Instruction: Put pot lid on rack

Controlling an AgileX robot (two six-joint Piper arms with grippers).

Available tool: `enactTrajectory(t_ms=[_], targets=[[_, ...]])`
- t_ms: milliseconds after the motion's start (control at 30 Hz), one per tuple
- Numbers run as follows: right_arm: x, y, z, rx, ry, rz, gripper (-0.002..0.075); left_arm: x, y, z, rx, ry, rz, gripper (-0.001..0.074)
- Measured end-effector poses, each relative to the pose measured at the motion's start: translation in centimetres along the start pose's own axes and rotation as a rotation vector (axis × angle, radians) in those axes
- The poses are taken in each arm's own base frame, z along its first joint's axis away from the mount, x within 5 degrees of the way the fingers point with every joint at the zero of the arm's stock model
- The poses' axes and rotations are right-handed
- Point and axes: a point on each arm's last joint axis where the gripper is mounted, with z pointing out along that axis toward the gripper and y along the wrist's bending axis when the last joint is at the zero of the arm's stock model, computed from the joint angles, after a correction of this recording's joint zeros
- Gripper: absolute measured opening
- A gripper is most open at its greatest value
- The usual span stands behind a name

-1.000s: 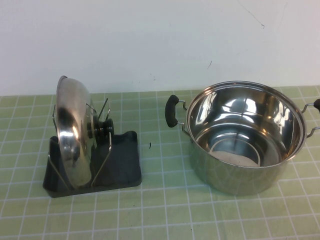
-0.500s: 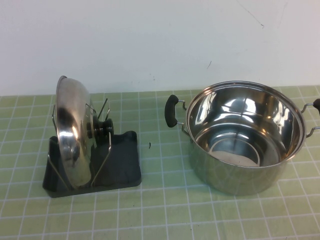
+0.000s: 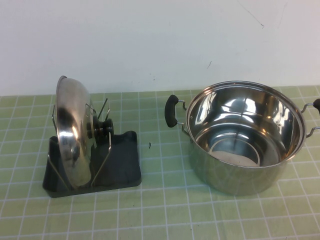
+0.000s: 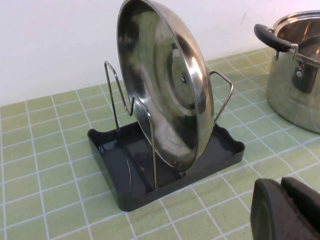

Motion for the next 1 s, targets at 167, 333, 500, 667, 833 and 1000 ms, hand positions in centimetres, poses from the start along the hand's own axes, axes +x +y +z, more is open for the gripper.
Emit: enactTrajectory(t_ms=[167, 333, 500, 667, 833, 1000], targets=[[0.0, 0.0, 0.0, 0.0, 0.0, 0.0, -0.0001, 0.0, 0.0, 0.0, 0.0, 0.0, 0.0, -0.0003], [0.0, 0.0, 0.0, 0.0, 0.0, 0.0, -0.0001, 0.1, 0.2, 0.1, -0.017, -0.003, 0.02, -0.0003], [0.0, 0.0, 0.0, 0.0, 0.0, 0.0, -0.0001, 0.8, -0.1, 1.5, -0.002, -0.095, 0.015, -0.0003], [0.0, 0.0, 0.0, 0.0, 0.002, 0.0, -0.0001, 3.1, 0.4, 3.6, -0.102, -0.167, 0.015, -0.0003], [0.0, 0.0, 0.0, 0.0, 0.002, 0.0, -0.0001, 6.7, 1.2, 5.1, -0.242, -0.086, -0.088, -0.0003], [0.0, 0.0, 0.0, 0.0, 0.002, 0.0, -0.0001, 7.8, 1.6, 5.3, -0.309, -0.054, -0.149, -0.0003]])
